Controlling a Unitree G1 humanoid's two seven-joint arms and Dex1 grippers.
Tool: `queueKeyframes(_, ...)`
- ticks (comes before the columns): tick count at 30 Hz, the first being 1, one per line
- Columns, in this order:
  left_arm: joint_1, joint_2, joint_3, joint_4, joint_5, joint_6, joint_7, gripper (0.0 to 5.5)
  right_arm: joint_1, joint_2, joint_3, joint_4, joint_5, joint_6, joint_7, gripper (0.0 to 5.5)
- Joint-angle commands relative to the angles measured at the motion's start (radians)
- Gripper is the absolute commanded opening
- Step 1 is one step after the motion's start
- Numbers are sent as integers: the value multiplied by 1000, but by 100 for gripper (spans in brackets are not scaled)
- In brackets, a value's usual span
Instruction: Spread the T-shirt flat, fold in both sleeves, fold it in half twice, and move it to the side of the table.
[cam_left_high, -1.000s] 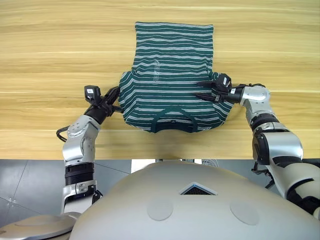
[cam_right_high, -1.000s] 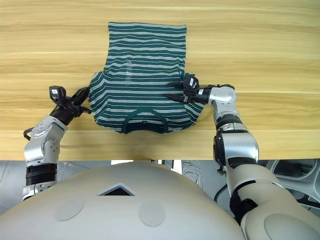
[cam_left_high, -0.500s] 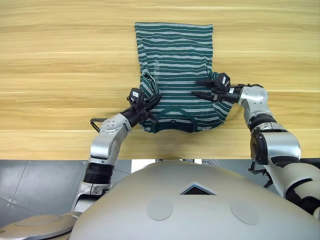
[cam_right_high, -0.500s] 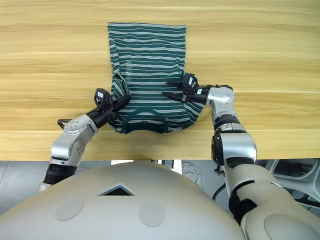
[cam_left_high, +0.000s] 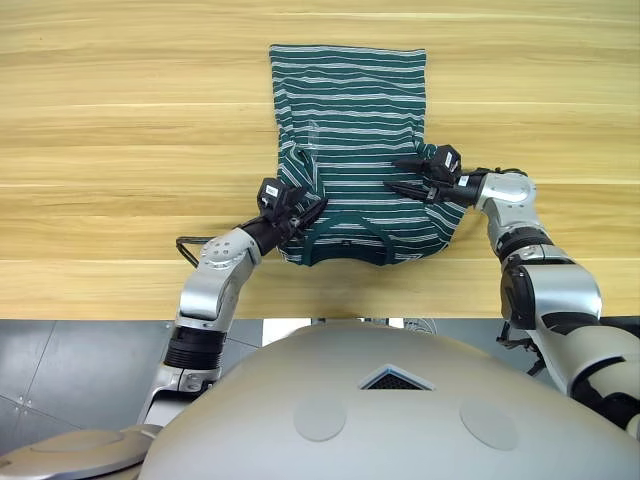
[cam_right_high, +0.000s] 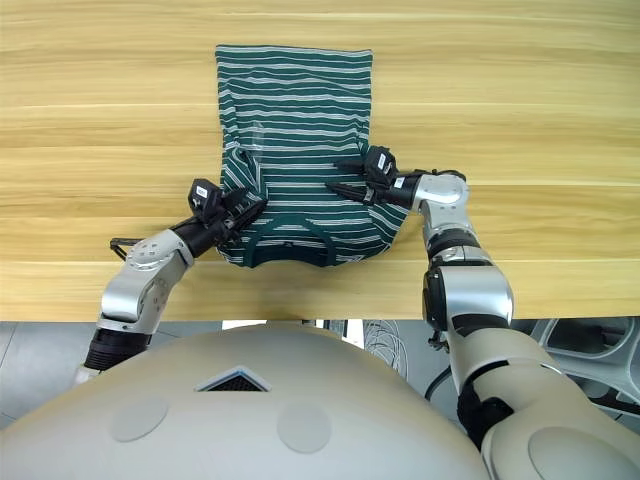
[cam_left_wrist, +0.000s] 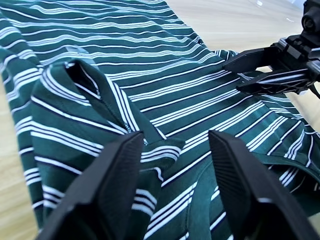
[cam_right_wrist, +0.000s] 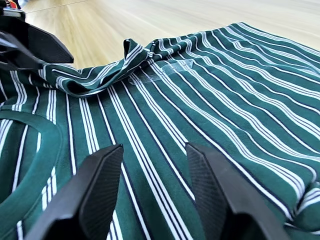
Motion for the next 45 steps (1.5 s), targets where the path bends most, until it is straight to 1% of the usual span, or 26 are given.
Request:
queueKeyframes(1,-37,26,56,-93,-63,-8,-37,288,3,0,-71,-45,99,-24,77,233)
queueKeyframes(3,-114,53,102,-77,-98,-26,-84,288,47,-22,-140,-107,201,-17,150,233)
queueKeyframes(5,-147,80,114,-25,-81,-59,-112,288,106,-51,-183,-162,253,-4,163,233)
queueKeyframes(8,-102,101,69,60,13,-174,-121,288,215,-91,-224,-218,264,9,74,233)
queueKeyframes(10,-67,112,11,151,111,-302,-112,288,334,-110,-249,-296,277,38,16,233)
queueKeyframes(12,-35,109,-24,231,188,-410,-82,288,443,-130,-277,-374,304,117,-31,233)
queueKeyframes(15,59,103,-48,267,261,-521,-23,288,523,-157,-306,-441,322,272,-117,233)
queueKeyframes(19,135,104,-52,282,299,-581,25,288,517,-161,-284,-451,295,406,-207,233)
queueKeyframes(23,147,99,-49,280,297,-588,41,288,517,-165,-252,-511,284,516,-247,233)
queueKeyframes(27,139,93,-53,292,296,-592,41,288,524,-159,-202,-623,284,633,-263,233)
queueKeyframes(33,132,88,-57,298,296,-595,40,292,530,-148,-170,-715,303,750,-288,331)
queueKeyframes(38,131,85,-58,298,300,-600,46,292,503,-129,-150,-704,292,778,-320,331)
queueKeyframes(41,131,85,-58,298,300,-603,47,292,492,-121,-154,-698,289,749,-342,274)
queueKeyframes(42,130,85,-59,298,301,-603,49,292,491,-119,-154,-702,289,741,-345,248)
queueKeyframes(45,126,86,-60,299,302,-606,51,292,494,-117,-152,-730,290,726,-354,196)
